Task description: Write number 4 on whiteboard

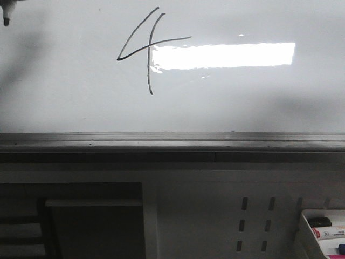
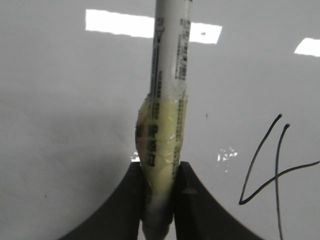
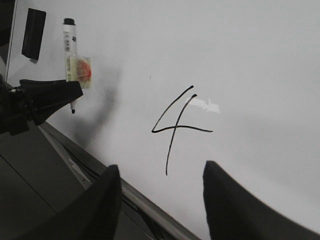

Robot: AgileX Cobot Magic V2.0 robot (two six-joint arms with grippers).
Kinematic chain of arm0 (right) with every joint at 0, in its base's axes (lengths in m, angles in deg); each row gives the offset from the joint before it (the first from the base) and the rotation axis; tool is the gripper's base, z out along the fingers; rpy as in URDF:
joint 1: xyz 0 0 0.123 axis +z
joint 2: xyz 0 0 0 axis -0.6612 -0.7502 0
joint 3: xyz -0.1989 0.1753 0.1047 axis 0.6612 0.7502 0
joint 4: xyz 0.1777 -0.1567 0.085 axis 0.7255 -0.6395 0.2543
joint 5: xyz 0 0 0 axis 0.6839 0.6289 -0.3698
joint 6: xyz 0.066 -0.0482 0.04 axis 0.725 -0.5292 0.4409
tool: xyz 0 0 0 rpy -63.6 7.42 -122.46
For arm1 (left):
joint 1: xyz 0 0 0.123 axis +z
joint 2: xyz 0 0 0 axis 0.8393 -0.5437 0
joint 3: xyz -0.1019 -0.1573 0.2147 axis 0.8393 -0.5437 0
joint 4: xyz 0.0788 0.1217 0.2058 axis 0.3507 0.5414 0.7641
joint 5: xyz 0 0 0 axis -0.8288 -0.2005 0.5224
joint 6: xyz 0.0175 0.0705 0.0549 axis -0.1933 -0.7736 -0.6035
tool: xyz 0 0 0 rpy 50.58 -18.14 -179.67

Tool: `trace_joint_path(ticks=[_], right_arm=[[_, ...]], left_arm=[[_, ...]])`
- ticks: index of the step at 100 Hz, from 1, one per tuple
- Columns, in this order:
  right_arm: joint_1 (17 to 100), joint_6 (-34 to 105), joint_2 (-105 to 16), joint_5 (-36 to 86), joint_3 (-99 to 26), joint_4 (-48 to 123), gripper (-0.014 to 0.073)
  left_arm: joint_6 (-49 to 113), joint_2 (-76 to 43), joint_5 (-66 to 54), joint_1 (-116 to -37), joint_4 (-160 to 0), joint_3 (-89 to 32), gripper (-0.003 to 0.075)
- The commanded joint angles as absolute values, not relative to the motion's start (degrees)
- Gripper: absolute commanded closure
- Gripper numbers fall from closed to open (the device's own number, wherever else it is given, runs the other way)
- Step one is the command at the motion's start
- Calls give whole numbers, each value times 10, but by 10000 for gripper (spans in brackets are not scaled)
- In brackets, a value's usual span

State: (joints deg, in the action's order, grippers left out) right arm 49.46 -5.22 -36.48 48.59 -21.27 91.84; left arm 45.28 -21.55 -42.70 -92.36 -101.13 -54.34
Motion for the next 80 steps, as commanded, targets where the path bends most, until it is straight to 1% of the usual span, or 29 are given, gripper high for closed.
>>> trace_joint_path(ticks=[1,27,69,74,80], right_arm=[[490,-57,-357,474,-225,947,262],[490,-57,-357,471,-225,947,262],[490,-57,-357,464,-224,947,262],[490,-57,-357,464,-224,947,262],[490,-57,-357,464,-224,947,262]], left_arm=[[464,-245,-470,-922,-1004,-521,741],[466,-322,-475,-922,-995,-483,741],[466,-332,-486,-907,-995,-481,740],[465,-332,-474,-900,-994,-481,734],[462,-332,-460,-897,-989,-481,693]])
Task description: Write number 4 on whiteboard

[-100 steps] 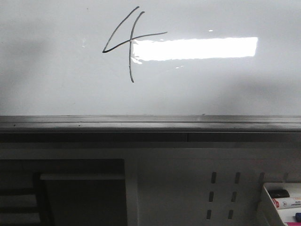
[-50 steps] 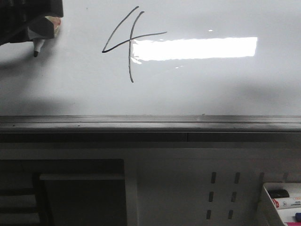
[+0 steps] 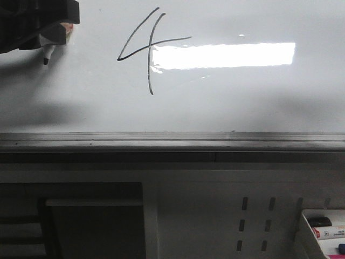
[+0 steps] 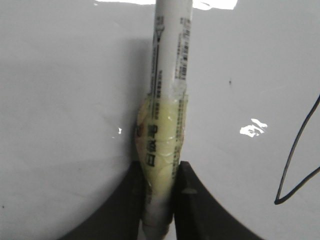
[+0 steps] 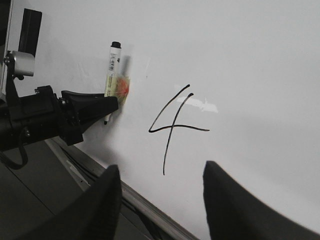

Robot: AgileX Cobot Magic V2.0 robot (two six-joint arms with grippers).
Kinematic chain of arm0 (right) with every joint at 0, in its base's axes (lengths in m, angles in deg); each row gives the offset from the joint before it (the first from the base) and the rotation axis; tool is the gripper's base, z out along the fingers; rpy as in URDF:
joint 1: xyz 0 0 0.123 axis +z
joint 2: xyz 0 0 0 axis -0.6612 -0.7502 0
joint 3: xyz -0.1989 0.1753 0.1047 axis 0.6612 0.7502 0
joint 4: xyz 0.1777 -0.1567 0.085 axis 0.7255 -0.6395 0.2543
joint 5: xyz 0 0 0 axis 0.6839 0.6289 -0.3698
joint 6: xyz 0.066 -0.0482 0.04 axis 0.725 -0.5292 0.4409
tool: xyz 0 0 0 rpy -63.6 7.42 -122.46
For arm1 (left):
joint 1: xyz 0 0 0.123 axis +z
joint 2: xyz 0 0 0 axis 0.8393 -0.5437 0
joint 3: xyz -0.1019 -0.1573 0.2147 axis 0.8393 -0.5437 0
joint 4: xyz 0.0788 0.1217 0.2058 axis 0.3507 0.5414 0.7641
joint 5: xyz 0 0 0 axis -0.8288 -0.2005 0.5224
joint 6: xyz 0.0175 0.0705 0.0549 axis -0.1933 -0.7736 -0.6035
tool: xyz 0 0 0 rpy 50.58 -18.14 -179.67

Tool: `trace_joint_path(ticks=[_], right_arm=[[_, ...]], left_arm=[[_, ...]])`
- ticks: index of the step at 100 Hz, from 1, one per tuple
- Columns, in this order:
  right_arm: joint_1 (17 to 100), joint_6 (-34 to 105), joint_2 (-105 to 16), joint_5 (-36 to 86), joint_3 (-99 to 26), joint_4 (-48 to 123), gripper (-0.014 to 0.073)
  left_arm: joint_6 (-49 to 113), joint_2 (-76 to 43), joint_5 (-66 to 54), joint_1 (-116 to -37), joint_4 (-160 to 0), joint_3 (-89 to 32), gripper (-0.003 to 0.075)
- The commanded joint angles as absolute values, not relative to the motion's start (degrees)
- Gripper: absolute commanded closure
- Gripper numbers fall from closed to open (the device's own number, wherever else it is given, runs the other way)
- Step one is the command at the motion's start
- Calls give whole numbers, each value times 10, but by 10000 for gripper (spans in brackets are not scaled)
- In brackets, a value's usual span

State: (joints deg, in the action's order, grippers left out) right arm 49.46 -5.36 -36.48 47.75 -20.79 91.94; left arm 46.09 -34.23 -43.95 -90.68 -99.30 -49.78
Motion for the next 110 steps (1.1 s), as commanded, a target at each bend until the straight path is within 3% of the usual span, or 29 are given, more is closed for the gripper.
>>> trace_joint_path(ticks=[1,8,23,30,35,80,88,95,104,110], right_arm=[[490,-57,-357,464,-224,947,262],[490,-57,-357,464,-224,947,262],[490,-57,-357,463,-224,947,262],[489,-57,-357,458,-224,946,262],[489,-57,-357,449,-224,943,262],[486,-57,-339,354,-224,934,266],[486,-57,-324,330,-221,933,337],[486,-69,-306,323,-211,931,462],[486,-100,-270,320,-178,931,668],[486,-109,-239,303,-141,931,655]], left_arm=[[461,-332,-456,-895,-989,-481,685],[460,-332,-442,-894,-989,-481,582],[456,-326,-438,-894,-989,-481,274],[455,-315,-436,-894,-989,-481,188],[441,-303,-431,-894,-989,-481,171],[285,-107,-356,-894,-993,-485,175],[254,-69,-325,-894,-993,-485,198],[233,-38,-288,-894,-993,-485,278],[229,0,-240,-894,-989,-495,463],[229,25,-217,-894,-979,-507,621]])
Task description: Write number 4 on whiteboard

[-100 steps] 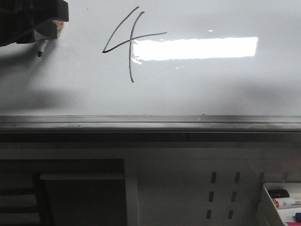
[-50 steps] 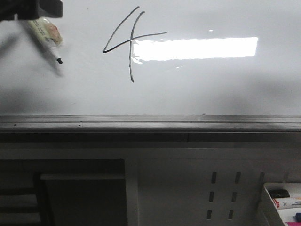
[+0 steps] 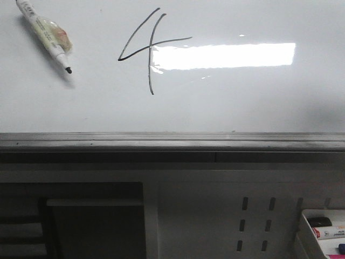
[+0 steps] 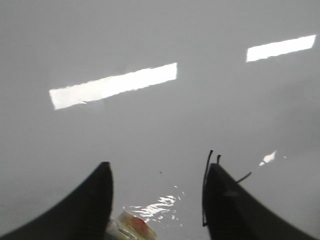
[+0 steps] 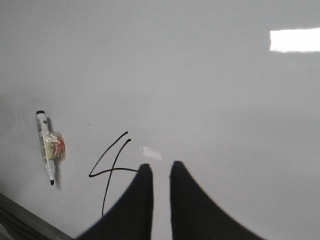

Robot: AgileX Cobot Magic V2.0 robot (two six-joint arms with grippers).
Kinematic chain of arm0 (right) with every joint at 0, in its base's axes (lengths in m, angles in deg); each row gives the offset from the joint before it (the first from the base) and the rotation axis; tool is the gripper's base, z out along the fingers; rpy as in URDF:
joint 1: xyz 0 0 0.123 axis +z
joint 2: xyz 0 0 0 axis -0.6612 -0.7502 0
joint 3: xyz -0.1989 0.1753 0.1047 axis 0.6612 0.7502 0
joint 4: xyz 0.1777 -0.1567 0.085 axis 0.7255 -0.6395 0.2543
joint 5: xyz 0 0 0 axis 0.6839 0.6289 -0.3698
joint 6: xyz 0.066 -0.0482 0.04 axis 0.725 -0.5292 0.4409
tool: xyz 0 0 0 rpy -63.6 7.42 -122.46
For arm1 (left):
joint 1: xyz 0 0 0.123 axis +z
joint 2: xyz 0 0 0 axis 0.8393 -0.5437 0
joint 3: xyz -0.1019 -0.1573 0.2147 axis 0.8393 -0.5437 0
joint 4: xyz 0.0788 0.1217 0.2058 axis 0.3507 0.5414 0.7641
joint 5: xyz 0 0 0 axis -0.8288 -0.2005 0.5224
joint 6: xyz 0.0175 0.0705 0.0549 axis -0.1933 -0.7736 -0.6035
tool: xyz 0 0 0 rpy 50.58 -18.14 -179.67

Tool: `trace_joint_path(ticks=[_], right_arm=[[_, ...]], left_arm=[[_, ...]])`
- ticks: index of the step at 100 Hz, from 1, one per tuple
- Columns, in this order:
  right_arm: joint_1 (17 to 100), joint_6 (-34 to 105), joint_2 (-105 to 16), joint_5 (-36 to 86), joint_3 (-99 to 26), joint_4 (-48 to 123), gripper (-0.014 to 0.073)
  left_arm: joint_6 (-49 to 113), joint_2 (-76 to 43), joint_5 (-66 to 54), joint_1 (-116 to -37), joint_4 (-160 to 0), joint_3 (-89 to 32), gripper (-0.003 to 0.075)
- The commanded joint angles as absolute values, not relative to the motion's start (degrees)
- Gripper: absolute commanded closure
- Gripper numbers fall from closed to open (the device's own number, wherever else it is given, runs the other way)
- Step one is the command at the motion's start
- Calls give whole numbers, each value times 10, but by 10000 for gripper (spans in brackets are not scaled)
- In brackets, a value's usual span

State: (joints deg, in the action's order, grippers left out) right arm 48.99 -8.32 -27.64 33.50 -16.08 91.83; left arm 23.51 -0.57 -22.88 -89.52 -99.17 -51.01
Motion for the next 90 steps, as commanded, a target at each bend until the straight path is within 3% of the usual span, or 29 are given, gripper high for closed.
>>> trace_joint_path(ticks=[1,5,46,66,90], right_arm=[[486,-111,-230,301,-137,931,655],[486,-112,-206,283,-108,931,655],[486,-118,70,209,111,979,659],[486,-118,89,211,129,982,659],[486,-118,89,206,135,982,659]], left_arm=[[229,28,-212,-894,-976,-510,639],[229,45,-200,-894,-973,-520,741],[232,259,-249,-894,-1029,-699,741],[232,331,-275,-894,-1073,-734,741],[232,336,-277,-894,-1083,-736,741]])
